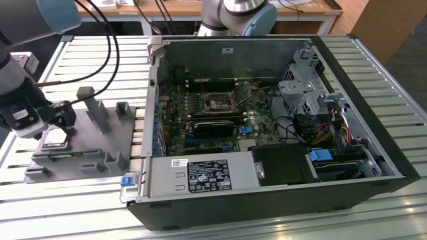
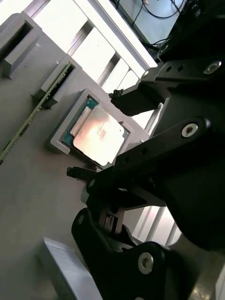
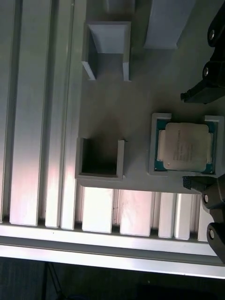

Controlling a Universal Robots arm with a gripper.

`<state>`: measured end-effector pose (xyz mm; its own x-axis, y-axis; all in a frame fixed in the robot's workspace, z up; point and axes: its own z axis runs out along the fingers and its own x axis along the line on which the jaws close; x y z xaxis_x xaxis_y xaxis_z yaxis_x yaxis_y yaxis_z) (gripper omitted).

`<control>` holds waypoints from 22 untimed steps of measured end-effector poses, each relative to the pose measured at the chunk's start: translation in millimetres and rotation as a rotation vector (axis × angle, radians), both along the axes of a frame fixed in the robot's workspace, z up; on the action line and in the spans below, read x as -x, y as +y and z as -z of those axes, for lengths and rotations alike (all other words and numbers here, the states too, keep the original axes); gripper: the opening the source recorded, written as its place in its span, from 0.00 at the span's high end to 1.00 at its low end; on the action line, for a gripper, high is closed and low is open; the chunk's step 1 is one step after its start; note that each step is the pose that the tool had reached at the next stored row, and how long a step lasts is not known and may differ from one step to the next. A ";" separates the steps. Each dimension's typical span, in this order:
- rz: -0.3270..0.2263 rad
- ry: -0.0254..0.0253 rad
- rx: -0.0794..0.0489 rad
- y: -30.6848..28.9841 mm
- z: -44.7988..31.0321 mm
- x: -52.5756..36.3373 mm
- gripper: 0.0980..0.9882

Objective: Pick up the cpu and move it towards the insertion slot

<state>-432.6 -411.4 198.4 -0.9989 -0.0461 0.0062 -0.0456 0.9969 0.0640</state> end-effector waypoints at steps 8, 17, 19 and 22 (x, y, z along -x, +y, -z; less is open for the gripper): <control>0.006 0.0003 0.000 3.8 7.5 2.1 0.30; 0.007 0.0003 0.000 3.9 14.8 3.0 0.40; 0.007 0.0002 0.000 4.0 15.2 3.2 0.40; 0.008 0.0003 0.000 3.9 15.3 4.3 0.40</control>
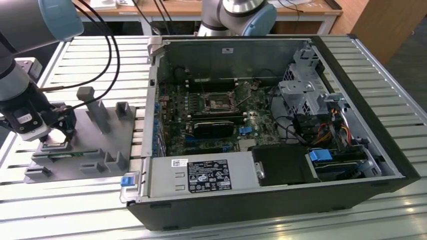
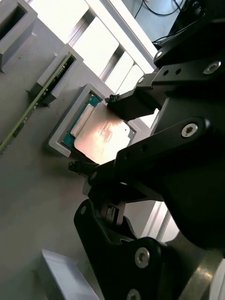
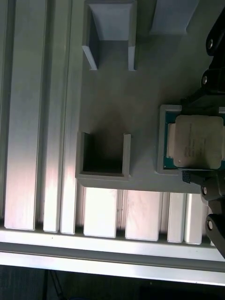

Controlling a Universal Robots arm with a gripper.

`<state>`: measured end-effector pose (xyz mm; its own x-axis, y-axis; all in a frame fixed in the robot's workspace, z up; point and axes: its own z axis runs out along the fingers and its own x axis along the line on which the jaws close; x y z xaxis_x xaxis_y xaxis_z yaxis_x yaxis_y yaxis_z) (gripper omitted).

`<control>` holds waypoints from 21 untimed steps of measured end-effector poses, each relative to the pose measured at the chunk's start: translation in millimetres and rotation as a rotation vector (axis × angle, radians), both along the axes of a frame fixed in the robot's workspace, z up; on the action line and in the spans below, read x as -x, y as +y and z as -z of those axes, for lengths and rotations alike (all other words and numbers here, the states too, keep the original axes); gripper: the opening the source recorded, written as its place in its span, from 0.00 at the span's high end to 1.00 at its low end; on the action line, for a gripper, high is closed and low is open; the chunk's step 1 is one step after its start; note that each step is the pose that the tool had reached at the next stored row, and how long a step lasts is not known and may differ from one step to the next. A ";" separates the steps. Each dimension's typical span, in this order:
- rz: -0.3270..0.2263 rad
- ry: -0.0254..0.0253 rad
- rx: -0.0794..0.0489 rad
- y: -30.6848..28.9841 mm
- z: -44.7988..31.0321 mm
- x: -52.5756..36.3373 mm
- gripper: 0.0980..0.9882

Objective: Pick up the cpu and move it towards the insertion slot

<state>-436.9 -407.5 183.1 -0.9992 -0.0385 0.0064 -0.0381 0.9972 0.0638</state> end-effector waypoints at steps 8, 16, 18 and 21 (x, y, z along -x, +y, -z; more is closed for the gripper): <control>0.011 0.0000 0.003 0.0 0.0 0.6 0.40; 0.012 0.0000 0.003 0.0 0.0 0.6 0.50; 0.012 -0.0002 0.003 0.0 -0.5 0.5 0.50; 0.012 0.0000 0.003 0.0 -2.9 0.6 0.50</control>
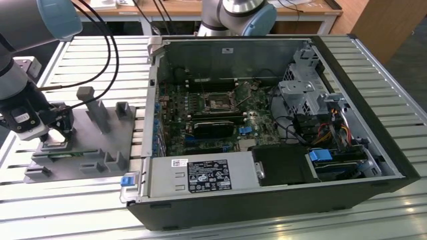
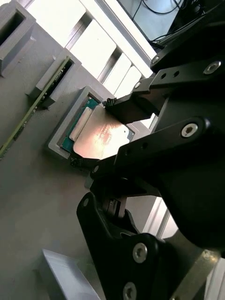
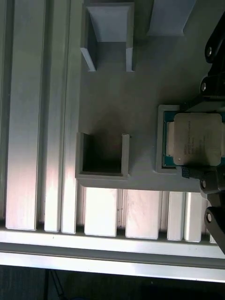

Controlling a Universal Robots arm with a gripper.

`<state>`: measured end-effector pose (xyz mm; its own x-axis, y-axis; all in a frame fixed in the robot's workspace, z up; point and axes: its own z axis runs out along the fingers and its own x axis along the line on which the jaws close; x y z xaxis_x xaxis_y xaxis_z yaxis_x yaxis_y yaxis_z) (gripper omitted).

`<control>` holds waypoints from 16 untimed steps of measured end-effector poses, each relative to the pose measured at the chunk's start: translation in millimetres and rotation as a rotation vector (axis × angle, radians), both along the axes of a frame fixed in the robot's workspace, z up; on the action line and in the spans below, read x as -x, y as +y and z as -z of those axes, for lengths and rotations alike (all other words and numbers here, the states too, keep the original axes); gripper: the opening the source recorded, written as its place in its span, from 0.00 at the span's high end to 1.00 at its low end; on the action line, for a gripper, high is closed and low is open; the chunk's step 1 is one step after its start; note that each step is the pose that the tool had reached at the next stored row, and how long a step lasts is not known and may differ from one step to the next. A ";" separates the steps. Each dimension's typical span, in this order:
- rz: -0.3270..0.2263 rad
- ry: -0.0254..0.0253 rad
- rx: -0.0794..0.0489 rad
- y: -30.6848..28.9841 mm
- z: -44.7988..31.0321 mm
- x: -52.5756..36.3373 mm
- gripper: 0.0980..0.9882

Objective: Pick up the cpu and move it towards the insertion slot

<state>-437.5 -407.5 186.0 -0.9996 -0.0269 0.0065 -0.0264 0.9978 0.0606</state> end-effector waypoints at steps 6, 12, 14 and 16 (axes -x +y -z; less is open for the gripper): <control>0.000 -0.0002 0.000 0.0 -2.1 0.0 0.50; 0.000 0.0000 0.000 0.0 -4.9 0.2 0.50; 0.000 0.0000 0.000 0.0 -6.2 0.1 0.50; 0.000 -0.0001 0.000 0.0 -7.5 0.1 0.50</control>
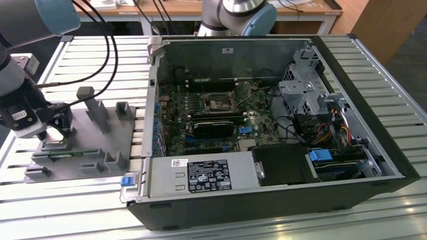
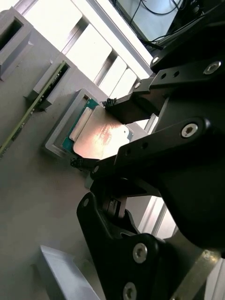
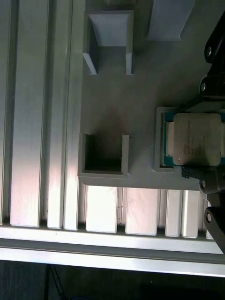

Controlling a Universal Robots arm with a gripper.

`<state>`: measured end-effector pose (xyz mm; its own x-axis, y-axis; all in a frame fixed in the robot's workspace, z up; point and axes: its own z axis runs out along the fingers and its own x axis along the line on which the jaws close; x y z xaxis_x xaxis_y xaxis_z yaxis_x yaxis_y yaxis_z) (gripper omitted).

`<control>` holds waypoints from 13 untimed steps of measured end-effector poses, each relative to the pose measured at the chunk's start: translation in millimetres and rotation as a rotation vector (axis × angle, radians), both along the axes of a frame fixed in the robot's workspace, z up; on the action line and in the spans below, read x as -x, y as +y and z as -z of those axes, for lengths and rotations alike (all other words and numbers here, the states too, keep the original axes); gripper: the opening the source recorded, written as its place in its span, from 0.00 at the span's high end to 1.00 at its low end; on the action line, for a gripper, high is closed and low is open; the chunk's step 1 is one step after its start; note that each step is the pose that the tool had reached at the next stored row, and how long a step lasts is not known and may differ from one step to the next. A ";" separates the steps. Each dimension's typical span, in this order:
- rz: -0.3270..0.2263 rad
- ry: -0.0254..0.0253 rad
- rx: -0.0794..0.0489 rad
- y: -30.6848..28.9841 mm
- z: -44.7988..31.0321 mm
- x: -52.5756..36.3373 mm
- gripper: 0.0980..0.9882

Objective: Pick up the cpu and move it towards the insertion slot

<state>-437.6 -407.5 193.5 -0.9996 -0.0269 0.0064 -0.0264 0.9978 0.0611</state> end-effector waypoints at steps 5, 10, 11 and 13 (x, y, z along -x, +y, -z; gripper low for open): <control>0.000 0.0001 0.000 0.0 -4.6 0.0 0.50; 0.000 0.0000 0.000 0.0 -10.6 0.0 0.50; 0.000 0.0001 0.000 0.0 -11.8 0.0 0.50; 0.000 0.0001 0.000 0.0 -13.8 0.0 0.50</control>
<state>-437.6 -407.5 207.2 -0.9996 -0.0268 0.0065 -0.0264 0.9978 0.0610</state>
